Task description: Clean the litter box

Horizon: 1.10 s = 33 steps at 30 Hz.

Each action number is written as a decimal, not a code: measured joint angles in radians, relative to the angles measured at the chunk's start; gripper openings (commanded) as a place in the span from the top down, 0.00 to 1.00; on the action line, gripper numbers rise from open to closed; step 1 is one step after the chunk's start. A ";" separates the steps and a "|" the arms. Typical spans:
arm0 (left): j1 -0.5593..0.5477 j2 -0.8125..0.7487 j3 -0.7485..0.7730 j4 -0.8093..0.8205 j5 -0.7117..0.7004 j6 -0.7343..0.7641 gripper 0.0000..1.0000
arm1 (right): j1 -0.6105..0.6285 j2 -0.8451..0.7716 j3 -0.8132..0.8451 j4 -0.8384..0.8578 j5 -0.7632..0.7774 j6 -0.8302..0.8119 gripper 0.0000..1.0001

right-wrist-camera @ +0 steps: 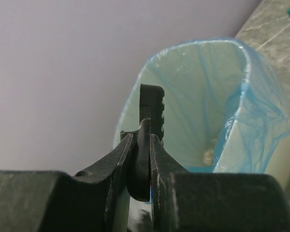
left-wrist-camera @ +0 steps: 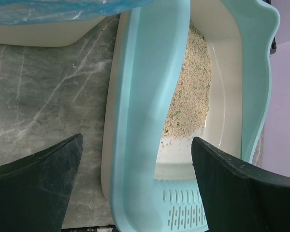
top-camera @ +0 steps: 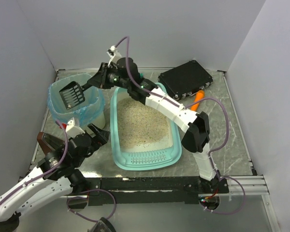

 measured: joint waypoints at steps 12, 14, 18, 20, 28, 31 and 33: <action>0.000 -0.006 -0.014 -0.003 -0.003 -0.015 0.03 | 0.161 -0.094 -0.137 0.238 0.094 -0.697 1.00; 0.000 -0.004 -0.014 -0.003 -0.004 -0.016 0.03 | 0.168 -0.119 -0.151 0.264 0.092 -0.757 1.00; 0.000 -0.002 -0.014 -0.003 -0.005 -0.018 0.03 | 0.161 -0.191 -0.223 0.327 0.105 -0.840 1.00; 0.000 -0.002 -0.014 -0.003 -0.007 -0.019 0.03 | 0.158 -0.226 -0.253 0.336 0.145 -0.845 0.99; 0.000 -0.010 -0.014 -0.003 -0.010 -0.021 0.03 | 0.042 -0.531 -0.560 0.304 0.315 -0.512 1.00; 0.000 -0.009 -0.014 -0.002 -0.007 -0.021 0.03 | -0.097 -0.748 -0.824 0.311 0.329 -0.288 1.00; 0.000 -0.004 -0.014 0.000 -0.003 -0.018 0.03 | -0.181 -0.869 -0.961 0.307 0.363 -0.186 0.98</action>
